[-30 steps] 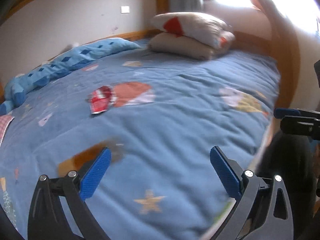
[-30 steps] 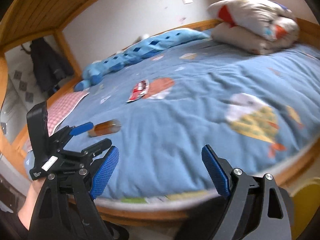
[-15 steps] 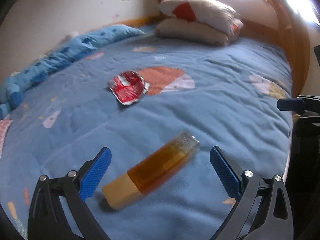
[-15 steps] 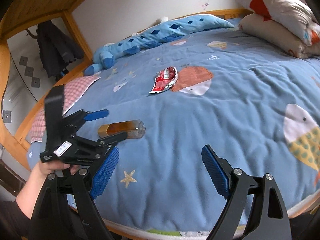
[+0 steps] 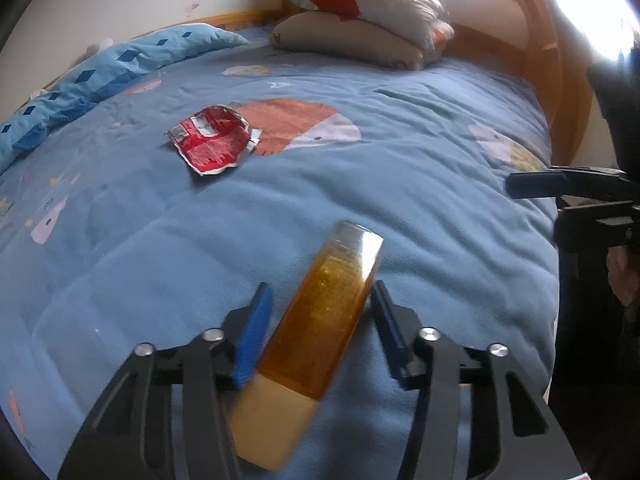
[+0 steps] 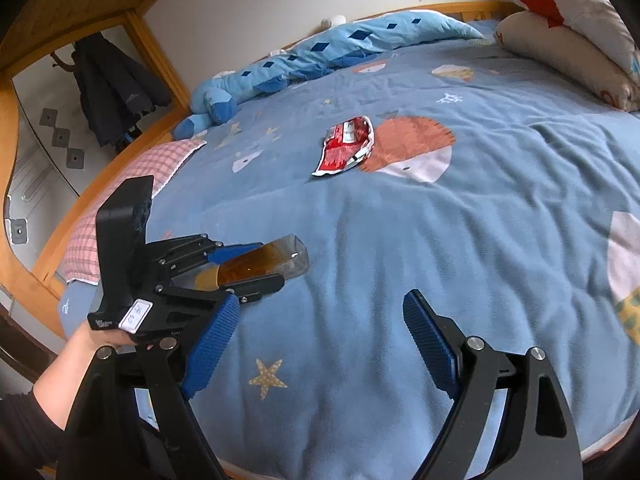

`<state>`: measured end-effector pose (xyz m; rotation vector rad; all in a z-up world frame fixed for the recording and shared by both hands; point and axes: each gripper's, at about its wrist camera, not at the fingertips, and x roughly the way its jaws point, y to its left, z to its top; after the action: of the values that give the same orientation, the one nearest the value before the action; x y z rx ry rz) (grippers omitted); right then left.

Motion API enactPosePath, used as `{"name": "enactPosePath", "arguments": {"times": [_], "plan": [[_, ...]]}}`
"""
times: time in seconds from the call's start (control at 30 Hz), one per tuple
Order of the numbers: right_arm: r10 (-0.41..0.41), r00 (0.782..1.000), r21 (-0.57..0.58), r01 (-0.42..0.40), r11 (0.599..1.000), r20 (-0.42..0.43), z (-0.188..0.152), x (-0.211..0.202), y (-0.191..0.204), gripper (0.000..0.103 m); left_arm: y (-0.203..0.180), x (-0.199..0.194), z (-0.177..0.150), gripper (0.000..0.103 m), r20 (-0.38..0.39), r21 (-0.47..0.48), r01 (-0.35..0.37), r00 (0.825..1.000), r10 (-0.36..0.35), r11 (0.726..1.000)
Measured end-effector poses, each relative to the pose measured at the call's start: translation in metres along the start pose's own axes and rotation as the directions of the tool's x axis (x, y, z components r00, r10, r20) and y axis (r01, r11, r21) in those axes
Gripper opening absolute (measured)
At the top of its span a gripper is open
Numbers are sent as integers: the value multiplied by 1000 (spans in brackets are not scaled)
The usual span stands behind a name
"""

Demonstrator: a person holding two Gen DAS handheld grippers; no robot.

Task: Collect trash
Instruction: 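Grasp the amber bottle with the left tool, then grasp the red chip bag with the right tool while the left tool holds the bottle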

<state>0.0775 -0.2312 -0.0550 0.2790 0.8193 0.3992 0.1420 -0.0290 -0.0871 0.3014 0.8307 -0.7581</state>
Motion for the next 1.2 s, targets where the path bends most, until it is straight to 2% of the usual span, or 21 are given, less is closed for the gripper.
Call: {"name": "enactPosePath", "arguments": {"times": [0.13, 0.23, 0.4, 0.53, 0.67, 0.87, 1.2], "plan": [[2, 1000, -8, -2, 1000, -9, 3, 7, 2, 81, -1, 1, -2, 39, -5, -28, -12, 1000, 12, 1000], [8, 1000, -2, -8, 1000, -15, 7, 13, 3, 79, 4, 1, 0, 36, -3, -105, -10, 1000, 10, 994], [-4, 1000, -11, 4, 1000, -2, 15, 19, 3, 78, 20, -4, 1, 33, 51, -266, -1, 999, 15, 964], [-7, 1000, -13, 7, 1000, -1, 23, 26, 2, 78, 34, -16, 5, 33, 117, -362, -6, 992, 52, 932], [9, 1000, -12, -9, 1000, 4, 39, 36, 4, 78, 45, -25, 12, 33, 132, -411, -58, 984, 122, 910], [-2, 1000, -75, 3, 997, 8, 72, 62, 17, 77, 64, -30, 27, 33, 144, -470, -109, 969, 198, 876], [-14, 1000, -125, 12, 992, -15, 123, 113, 20, 77, 113, -26, 45, 33, 163, -546, -117, 956, 242, 829]]}}
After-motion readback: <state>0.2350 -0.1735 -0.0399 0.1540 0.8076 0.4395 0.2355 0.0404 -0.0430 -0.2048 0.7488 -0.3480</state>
